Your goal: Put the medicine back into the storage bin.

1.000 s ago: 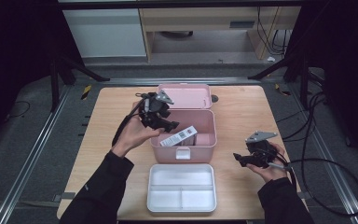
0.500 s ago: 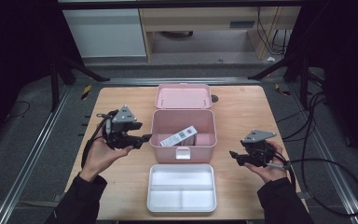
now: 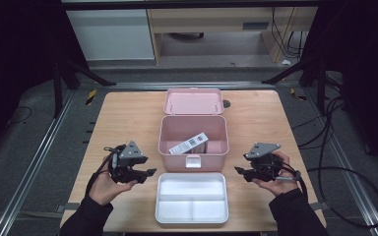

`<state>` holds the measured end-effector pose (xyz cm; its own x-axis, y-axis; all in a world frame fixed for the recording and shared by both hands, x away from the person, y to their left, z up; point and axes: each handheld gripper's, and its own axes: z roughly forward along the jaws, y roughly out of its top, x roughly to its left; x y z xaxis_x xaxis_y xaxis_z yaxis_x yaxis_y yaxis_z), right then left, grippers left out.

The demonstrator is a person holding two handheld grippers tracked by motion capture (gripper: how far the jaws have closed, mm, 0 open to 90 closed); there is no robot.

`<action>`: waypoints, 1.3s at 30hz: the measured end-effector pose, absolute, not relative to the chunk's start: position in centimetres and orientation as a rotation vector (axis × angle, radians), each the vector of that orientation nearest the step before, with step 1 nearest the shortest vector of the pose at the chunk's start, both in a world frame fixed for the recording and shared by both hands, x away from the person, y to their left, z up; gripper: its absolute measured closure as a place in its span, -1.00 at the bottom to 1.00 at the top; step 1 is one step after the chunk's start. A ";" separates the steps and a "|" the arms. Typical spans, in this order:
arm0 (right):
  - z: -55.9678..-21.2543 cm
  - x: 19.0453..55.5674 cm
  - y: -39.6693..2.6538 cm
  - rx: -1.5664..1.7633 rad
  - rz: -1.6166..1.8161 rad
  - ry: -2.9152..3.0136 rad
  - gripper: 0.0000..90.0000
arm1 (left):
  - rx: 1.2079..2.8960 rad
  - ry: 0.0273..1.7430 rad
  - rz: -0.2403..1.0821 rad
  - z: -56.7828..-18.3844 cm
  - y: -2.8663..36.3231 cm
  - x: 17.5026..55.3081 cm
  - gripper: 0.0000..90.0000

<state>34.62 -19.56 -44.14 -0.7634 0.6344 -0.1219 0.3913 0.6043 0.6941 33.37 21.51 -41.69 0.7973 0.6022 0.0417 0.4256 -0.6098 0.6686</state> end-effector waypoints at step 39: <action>-48.0 32.4 -10.0 0.285 0.441 3.022 0.72 | 2.767 0.361 0.067 -47.5 15.5 32.7 0.58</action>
<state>32.36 -9.95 -48.04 -0.9800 0.1933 -0.0468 0.1719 0.9415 0.2899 32.67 15.45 -47.54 0.9664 0.2571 0.0014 0.2407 -0.9066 0.3465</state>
